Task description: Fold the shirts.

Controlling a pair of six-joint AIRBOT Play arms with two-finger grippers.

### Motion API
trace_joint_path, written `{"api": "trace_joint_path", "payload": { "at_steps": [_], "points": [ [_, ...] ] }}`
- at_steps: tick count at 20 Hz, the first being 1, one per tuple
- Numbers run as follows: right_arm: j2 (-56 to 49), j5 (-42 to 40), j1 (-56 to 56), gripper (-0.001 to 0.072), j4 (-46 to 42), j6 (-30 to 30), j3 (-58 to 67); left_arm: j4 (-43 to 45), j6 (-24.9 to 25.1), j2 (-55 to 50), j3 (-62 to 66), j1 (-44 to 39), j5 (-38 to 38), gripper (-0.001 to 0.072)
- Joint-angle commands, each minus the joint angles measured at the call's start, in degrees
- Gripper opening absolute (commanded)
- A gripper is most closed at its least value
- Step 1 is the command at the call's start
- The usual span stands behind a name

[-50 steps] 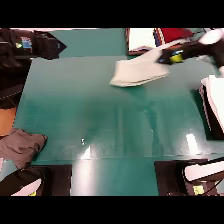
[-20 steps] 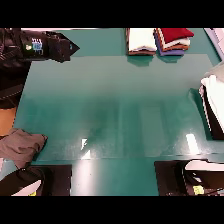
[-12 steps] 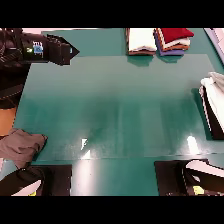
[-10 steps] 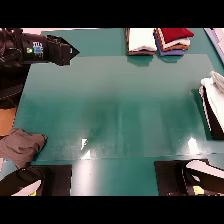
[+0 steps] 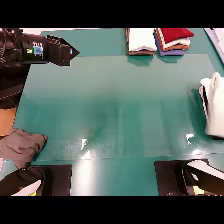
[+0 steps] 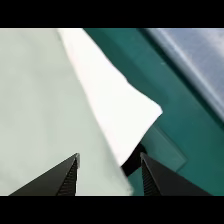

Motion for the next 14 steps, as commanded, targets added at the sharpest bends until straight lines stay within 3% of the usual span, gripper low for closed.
{"api": "trace_joint_path", "payload": {
  "at_steps": [1, 7, 14],
  "points": [
    [0.2, 0.3, -1.0, 0.0456, 1.8, 0.8, 4.8, 0.0, 0.7, 0.0, 0.0, 0.0, 0.2, 0.0022],
    [0.3, -3.5, 13.0, 0.0454, 25.2, 0.8, 9.7, 0.0, 0.9, 0.0, 0.0, 0.0, 0.6, 0.0023],
    [0.2, -1.7, 47.1, 0.0442, 25.0, 0.8, 9.6, 0.2, 0.8, 0.0, 0.0, 0.0, 0.5, 0.0023]
  ]
}}
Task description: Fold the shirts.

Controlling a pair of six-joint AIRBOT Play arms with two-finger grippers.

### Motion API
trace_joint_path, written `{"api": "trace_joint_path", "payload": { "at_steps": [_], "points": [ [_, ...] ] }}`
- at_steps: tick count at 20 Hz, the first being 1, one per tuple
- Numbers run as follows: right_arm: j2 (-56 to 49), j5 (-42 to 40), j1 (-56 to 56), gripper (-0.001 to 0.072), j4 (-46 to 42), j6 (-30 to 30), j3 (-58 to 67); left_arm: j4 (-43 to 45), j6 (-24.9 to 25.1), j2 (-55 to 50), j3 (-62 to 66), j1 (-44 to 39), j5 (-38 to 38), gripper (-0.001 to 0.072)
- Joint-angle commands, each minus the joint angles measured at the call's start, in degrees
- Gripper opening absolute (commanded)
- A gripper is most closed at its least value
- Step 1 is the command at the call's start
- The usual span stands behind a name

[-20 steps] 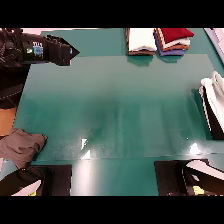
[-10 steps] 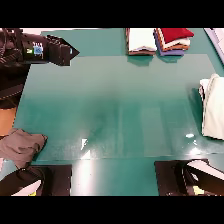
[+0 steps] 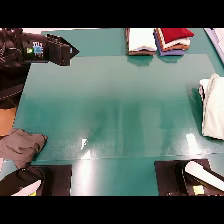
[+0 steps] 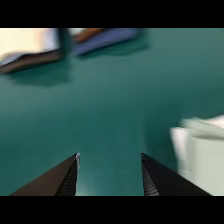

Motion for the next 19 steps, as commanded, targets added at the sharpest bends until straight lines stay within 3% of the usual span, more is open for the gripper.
{"api": "trace_joint_path", "payload": {
  "at_steps": [1, 7, 8, 10, 11, 19],
  "points": [
    [0.0, 0.3, 17.0, 0.0443, 1.4, -0.1, 0.2, 0.1, 0.0, 0.0, 0.0, 0.0, -0.1, 0.0023],
    [0.0, 0.1, 36.1, 0.0440, 1.4, -0.1, 0.2, 0.0, 0.0, 0.0, 0.0, 0.0, 0.0, 0.0023],
    [0.0, 0.1, 38.3, 0.0361, 1.4, -0.1, 0.2, 0.0, 0.0, 0.0, 0.0, 0.0, 0.0, 0.0023],
    [0.0, 0.2, 41.4, 0.0071, 1.4, -0.1, 0.2, 0.0, 0.0, 0.0, 0.0, 0.0, 0.0, 0.0023],
    [0.0, 0.4, 42.4, 0.0019, 1.4, -0.1, 0.2, 0.0, 0.0, 0.0, 0.0, 0.0, 0.0, 0.0023],
    [0.0, 1.7, 43.6, 0.0019, 1.4, -0.1, 0.2, 0.0, 0.0, 0.0, 0.0, 0.0, 0.0, 0.0023]
  ]
}}
